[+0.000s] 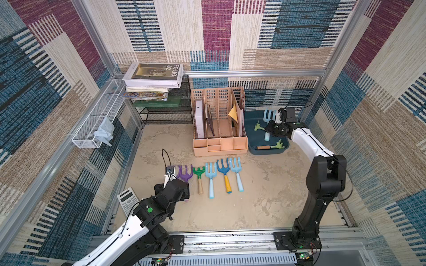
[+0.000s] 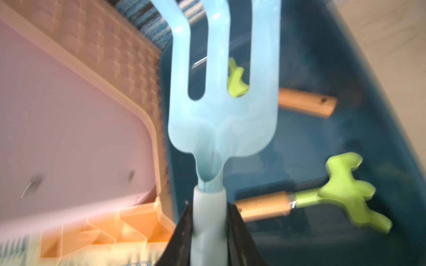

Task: Take the hand rake out of the storage box
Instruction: Place the rake at the center of the board.

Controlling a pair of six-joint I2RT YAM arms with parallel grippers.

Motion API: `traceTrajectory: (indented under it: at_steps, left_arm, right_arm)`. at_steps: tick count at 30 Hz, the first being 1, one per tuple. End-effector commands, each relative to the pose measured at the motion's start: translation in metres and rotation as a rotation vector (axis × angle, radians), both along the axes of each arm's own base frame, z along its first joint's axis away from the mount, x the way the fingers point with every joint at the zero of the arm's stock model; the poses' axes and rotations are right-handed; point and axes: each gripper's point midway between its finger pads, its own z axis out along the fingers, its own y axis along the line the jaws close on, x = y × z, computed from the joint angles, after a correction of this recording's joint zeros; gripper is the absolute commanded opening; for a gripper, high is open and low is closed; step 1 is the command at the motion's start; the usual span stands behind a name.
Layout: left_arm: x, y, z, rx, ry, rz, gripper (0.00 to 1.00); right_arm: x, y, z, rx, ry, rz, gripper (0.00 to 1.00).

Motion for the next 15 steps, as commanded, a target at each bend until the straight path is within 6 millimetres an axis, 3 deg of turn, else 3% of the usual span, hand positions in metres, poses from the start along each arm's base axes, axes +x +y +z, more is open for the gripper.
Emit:
traceTrajectory:
  at_steps: [1,4,10,15]
  left_arm:
    - [0.001,0.0,0.002,-0.004,-0.011,0.0,0.99]
    - [0.001,-0.001,0.001,-0.008,-0.009,-0.004,0.99]
    - [0.002,-0.006,0.0,-0.022,-0.009,-0.023,0.99]
    - [0.002,-0.006,-0.001,-0.021,-0.001,-0.021,0.99]
  right_arm:
    - [-0.046,0.037,0.004,0.06,-0.038,0.195,0.0]
    - [-0.1,0.051,-0.019,0.044,-0.015,0.226,0.01]
    - [-0.182,0.076,-0.067,0.021,0.046,0.238,0.0]
    - [-0.216,0.082,-0.114,-0.039,0.138,0.231,0.0]
